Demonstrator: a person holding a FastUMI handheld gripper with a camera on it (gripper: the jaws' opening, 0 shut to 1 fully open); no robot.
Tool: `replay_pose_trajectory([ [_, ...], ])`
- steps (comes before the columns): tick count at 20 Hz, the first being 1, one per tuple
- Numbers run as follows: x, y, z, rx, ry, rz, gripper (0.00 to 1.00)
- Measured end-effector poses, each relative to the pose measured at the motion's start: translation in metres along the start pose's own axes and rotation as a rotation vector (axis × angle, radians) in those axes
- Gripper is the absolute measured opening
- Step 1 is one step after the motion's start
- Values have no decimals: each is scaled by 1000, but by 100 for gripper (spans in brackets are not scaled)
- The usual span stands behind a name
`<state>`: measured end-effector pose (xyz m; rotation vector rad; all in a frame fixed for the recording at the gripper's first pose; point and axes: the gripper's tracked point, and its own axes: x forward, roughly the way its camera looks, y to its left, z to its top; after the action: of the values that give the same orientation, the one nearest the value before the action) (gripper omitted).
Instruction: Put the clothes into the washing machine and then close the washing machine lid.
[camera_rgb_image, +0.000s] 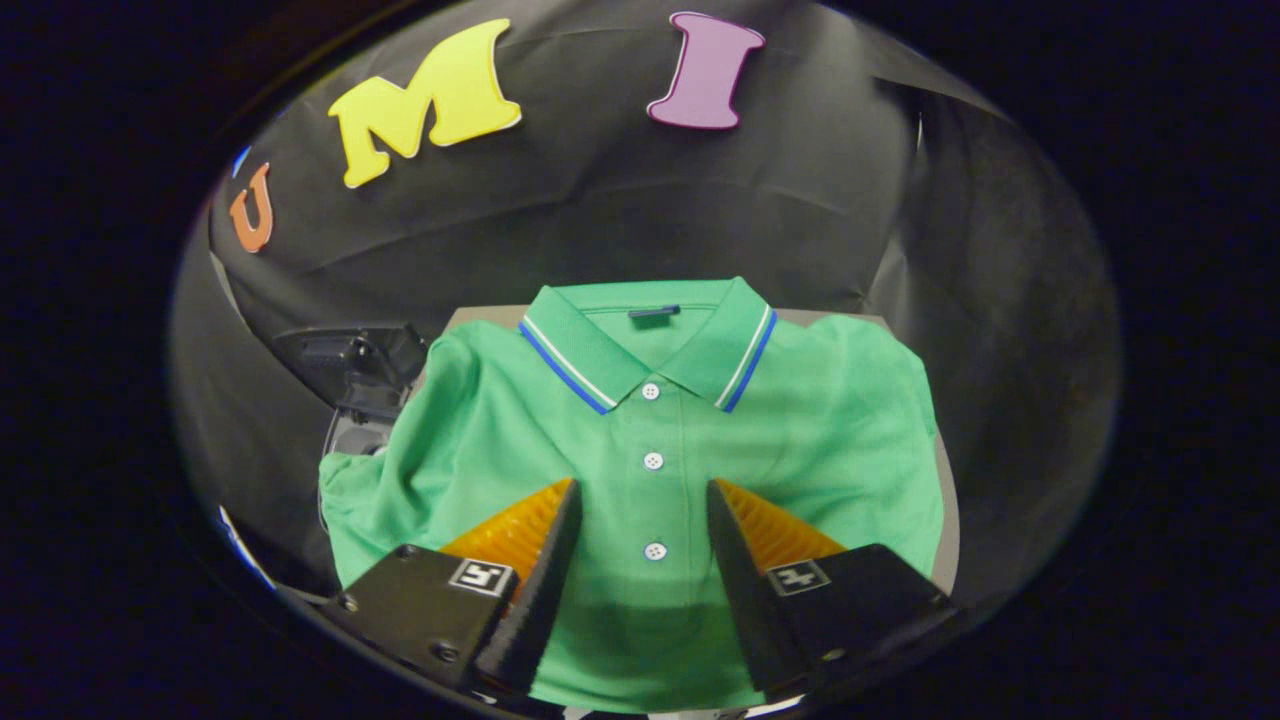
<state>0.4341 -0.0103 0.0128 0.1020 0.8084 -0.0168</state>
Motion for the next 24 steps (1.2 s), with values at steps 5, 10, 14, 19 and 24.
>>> replay_pose_trajectory([
  [5,-1,6,-4,74,20,42,22],
  [10,-14,15,-7,98,-25,72,6],
  [14,-41,36,-4,107,-133,108,5],
  [19,-104,79,21,114,-292,195,5],
  [24,-164,131,38,100,-417,287,4],
])
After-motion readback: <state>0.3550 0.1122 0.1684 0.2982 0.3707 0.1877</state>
